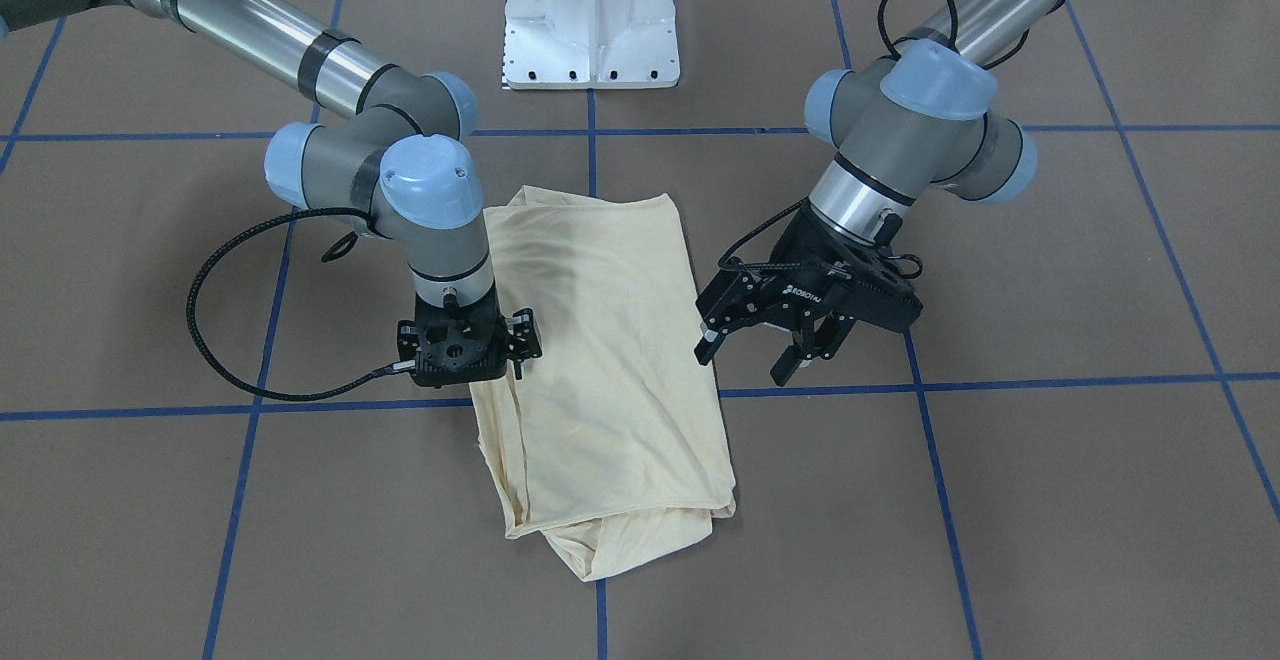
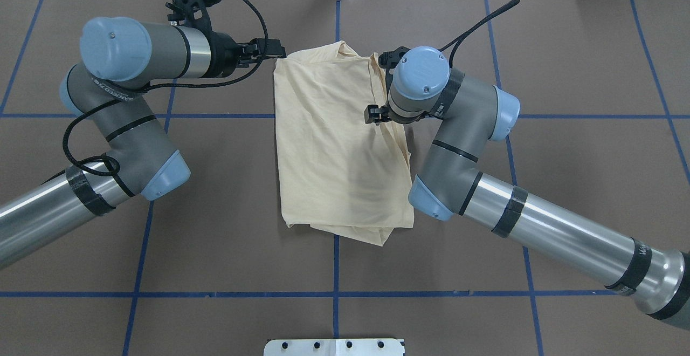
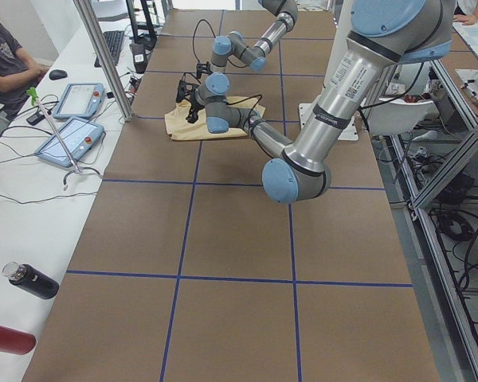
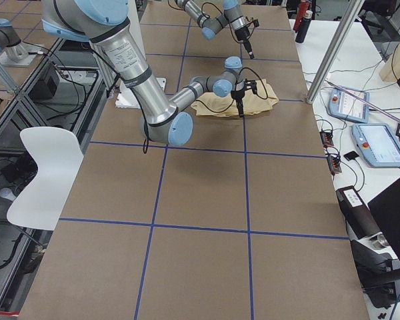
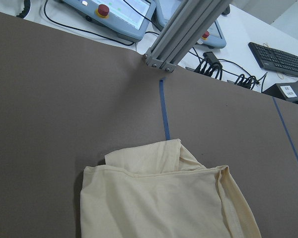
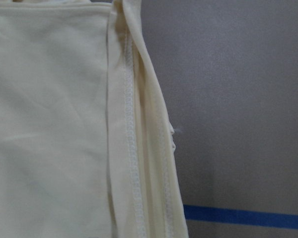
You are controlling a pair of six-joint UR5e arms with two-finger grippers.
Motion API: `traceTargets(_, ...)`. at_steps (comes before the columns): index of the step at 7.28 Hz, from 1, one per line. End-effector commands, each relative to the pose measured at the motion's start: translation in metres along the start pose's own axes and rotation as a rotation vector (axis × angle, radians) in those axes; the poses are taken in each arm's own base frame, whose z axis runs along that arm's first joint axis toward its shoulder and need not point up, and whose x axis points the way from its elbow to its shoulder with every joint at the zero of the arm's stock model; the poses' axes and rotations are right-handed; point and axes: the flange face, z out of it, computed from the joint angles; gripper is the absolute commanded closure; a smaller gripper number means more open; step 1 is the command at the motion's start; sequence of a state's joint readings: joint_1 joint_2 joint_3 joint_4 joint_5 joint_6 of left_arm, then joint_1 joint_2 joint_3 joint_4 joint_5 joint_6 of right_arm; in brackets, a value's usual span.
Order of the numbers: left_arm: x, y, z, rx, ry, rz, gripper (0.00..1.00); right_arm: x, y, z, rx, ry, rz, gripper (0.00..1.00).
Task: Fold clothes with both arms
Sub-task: 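Press the right gripper on the shirt's far side edge to straighten it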
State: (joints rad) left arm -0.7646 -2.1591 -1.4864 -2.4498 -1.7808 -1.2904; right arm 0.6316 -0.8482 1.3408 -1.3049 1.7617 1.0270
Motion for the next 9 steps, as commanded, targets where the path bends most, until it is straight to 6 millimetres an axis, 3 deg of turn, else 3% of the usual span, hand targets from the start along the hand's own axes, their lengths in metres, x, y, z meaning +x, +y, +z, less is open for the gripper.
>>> traceTargets(1, 0.005, 0.000, -0.002, 0.000, 0.010, -0.001, 0.00, 0.005, 0.004, 0.010, -0.016, 0.014, -0.011, 0.00)
traceTargets(7, 0.012, -0.001, -0.006, -0.001, 0.023, 0.002, 0.00, 0.013, 0.001, 0.014, -0.022, 0.022, -0.017, 0.00)
traceTargets(9, 0.013, -0.002, -0.007, 0.002, 0.025, 0.004, 0.00, 0.024, -0.013, 0.006, -0.029, 0.010, 0.002, 0.00)
